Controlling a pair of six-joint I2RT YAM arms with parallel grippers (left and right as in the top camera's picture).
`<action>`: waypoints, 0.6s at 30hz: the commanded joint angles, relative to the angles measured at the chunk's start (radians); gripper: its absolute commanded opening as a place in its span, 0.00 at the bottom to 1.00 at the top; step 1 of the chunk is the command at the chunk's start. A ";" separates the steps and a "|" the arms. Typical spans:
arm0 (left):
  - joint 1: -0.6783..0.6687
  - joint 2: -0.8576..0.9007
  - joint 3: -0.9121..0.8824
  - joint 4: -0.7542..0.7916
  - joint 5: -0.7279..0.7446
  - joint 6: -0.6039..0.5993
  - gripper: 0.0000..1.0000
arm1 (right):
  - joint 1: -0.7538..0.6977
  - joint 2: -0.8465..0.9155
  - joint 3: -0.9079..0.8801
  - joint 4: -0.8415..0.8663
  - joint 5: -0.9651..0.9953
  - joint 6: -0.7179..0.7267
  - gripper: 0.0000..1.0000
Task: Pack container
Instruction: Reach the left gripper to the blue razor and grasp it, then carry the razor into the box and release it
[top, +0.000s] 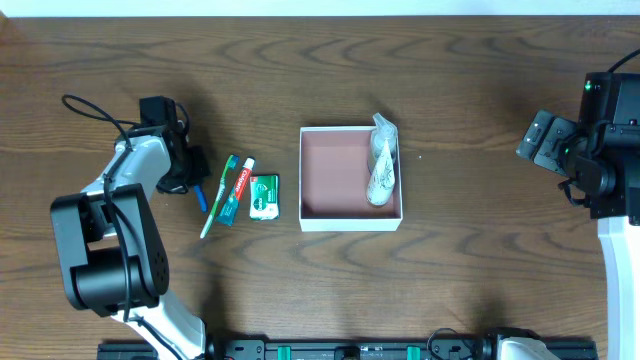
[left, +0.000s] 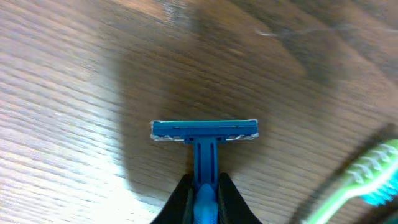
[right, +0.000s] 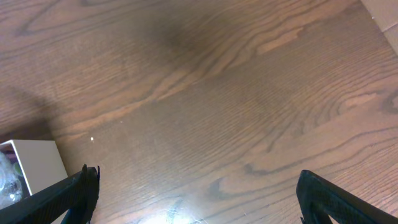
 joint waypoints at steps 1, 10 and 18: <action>-0.018 -0.103 0.007 -0.002 0.040 0.000 0.06 | -0.007 0.001 0.000 -0.003 0.005 -0.008 0.99; -0.258 -0.448 0.007 -0.034 0.095 -0.021 0.06 | -0.007 0.001 0.000 -0.002 0.005 -0.008 0.99; -0.614 -0.501 0.005 0.010 -0.033 -0.134 0.06 | -0.007 0.001 0.000 -0.003 0.005 -0.008 0.99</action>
